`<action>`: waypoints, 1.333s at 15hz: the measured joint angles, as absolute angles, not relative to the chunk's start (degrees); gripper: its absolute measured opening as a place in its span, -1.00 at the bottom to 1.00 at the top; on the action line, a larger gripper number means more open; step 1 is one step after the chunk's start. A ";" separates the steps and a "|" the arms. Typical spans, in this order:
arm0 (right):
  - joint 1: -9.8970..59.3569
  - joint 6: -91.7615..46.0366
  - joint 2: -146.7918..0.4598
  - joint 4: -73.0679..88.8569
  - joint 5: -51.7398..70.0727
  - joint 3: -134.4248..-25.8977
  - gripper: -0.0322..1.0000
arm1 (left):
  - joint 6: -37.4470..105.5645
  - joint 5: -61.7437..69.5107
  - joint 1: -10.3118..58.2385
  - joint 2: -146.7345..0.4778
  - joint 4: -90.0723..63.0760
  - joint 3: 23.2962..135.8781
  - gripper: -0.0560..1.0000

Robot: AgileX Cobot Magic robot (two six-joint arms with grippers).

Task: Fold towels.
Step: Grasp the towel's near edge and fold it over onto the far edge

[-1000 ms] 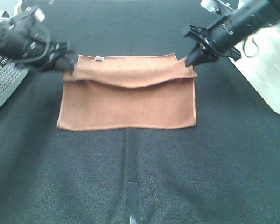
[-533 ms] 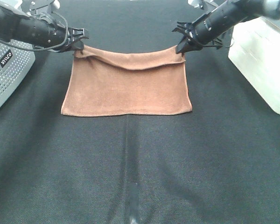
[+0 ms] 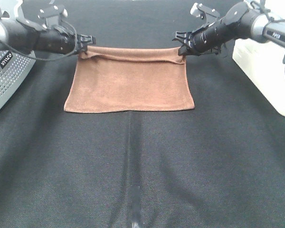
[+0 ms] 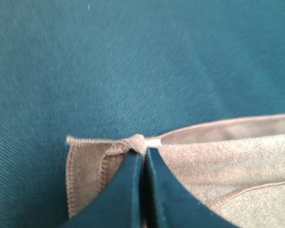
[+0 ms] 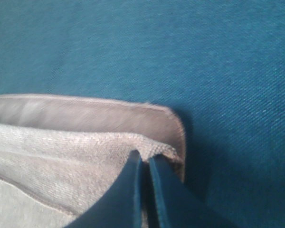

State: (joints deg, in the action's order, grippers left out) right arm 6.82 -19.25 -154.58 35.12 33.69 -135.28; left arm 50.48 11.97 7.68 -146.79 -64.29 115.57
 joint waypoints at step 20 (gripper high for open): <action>6.82 -9.91 -145.76 27.27 68.98 -135.45 0.53 | 27.39 51.28 1.20 -140.32 -43.89 116.02 0.49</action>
